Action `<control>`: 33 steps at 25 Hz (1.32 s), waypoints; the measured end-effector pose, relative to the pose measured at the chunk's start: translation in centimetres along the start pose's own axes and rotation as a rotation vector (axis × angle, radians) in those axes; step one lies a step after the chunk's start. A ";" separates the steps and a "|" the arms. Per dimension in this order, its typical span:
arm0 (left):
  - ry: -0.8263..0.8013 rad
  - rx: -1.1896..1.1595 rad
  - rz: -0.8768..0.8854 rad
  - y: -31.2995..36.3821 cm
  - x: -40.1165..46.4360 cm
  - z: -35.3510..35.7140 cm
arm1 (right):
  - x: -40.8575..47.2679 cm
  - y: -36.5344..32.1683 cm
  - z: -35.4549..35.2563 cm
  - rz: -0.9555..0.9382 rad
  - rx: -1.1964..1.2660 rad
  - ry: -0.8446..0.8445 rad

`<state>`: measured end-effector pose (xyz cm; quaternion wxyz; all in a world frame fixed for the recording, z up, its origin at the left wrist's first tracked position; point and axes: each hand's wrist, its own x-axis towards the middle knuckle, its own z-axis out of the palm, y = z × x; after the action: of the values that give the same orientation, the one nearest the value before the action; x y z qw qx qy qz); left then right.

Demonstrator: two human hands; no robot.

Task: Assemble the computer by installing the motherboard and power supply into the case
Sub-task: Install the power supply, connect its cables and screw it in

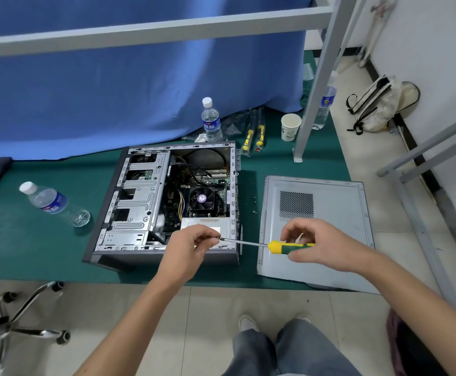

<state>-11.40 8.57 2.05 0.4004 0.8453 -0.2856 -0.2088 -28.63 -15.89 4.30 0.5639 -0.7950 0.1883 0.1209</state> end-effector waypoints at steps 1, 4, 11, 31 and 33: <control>-0.007 0.009 -0.015 -0.1 0.0 0.0 | -0.1 0.1 0.0 0.000 0.155 0.025; -0.055 0.016 -0.060 -0.1 -0.3 0.2 | -0.1 0.6 -0.1 0.076 0.502 0.163; -0.211 0.114 -0.102 1.6 1.7 0.5 | -0.1 3.0 -1.6 0.206 0.880 0.195; -1.227 1.230 0.210 -0.6 14.2 15.7 | 2.3 18.8 2.3 0.356 0.456 0.314; -1.246 1.244 0.213 -1.1 14.6 16.3 | 3.2 19.2 2.4 0.335 0.448 0.338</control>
<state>-9.56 -9.46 -10.33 -0.3423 0.6115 -0.5908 -0.3997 -34.12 -19.77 -14.17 0.6577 -0.6181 0.4293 0.0340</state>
